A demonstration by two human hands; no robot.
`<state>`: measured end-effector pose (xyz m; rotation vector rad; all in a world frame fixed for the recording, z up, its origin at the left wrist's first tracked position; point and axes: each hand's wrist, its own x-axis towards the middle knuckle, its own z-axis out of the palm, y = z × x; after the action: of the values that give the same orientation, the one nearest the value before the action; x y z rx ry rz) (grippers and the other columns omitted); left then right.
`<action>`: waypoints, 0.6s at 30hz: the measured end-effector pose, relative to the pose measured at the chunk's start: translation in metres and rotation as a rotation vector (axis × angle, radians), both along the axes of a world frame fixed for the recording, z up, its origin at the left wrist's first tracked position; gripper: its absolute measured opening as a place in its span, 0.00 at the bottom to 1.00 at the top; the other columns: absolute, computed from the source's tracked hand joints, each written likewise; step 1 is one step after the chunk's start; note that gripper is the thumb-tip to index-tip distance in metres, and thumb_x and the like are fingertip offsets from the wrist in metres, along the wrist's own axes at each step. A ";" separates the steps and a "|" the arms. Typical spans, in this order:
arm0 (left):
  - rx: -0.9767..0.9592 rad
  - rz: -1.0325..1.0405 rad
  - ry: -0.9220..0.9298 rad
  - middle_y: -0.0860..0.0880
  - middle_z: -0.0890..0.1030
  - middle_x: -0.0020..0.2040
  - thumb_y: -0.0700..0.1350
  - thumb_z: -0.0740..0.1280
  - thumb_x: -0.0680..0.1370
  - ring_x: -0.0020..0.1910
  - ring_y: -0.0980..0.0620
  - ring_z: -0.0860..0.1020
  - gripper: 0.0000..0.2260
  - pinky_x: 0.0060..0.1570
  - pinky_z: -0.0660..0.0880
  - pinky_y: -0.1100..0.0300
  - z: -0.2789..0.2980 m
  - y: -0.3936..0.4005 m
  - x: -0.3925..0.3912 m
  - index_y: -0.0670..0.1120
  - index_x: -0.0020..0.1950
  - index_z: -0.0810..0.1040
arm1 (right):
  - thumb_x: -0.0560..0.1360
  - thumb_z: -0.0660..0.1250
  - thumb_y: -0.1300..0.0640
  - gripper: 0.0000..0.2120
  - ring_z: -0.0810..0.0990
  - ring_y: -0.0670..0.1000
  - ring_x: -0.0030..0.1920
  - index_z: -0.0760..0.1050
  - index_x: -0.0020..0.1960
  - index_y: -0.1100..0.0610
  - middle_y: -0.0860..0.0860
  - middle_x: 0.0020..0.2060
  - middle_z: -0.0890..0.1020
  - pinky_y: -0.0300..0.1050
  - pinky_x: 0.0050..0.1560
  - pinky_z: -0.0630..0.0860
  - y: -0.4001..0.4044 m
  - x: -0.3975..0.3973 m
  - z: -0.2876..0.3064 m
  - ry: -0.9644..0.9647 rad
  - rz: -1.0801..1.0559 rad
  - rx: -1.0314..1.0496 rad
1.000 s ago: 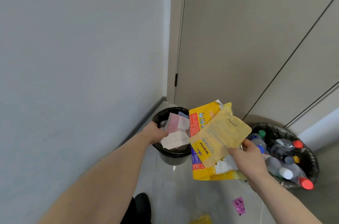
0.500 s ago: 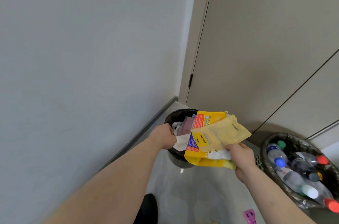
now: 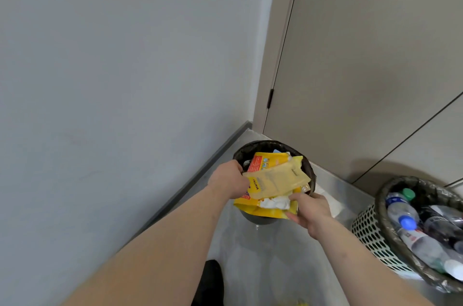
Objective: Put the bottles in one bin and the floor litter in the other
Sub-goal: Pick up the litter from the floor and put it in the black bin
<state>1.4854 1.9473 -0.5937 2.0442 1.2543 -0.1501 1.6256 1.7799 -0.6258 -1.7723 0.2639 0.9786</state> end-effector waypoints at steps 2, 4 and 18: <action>0.013 -0.004 0.018 0.49 0.79 0.62 0.43 0.65 0.74 0.57 0.48 0.78 0.20 0.56 0.79 0.53 -0.002 0.005 0.000 0.49 0.67 0.75 | 0.70 0.73 0.69 0.25 0.83 0.57 0.48 0.71 0.63 0.55 0.54 0.57 0.77 0.46 0.38 0.83 0.008 0.001 -0.001 -0.110 -0.070 0.033; 0.026 -0.014 0.037 0.48 0.80 0.60 0.43 0.65 0.75 0.52 0.48 0.76 0.18 0.52 0.77 0.55 -0.004 0.009 -0.002 0.48 0.64 0.76 | 0.68 0.73 0.69 0.26 0.83 0.56 0.51 0.73 0.62 0.52 0.51 0.58 0.79 0.49 0.46 0.83 0.013 0.000 -0.004 -0.242 -0.062 -0.006; 0.110 -0.498 0.092 0.51 0.72 0.68 0.48 0.71 0.71 0.65 0.46 0.74 0.28 0.60 0.77 0.51 -0.020 -0.023 0.024 0.54 0.71 0.72 | 0.75 0.62 0.62 0.19 0.86 0.59 0.45 0.80 0.62 0.48 0.51 0.55 0.81 0.54 0.52 0.83 0.003 -0.004 -0.011 -0.411 0.343 -0.161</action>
<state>1.5092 1.9248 -0.6142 2.4357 0.7951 -0.4177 1.6219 1.7831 -0.6363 -2.1644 -0.2351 0.8163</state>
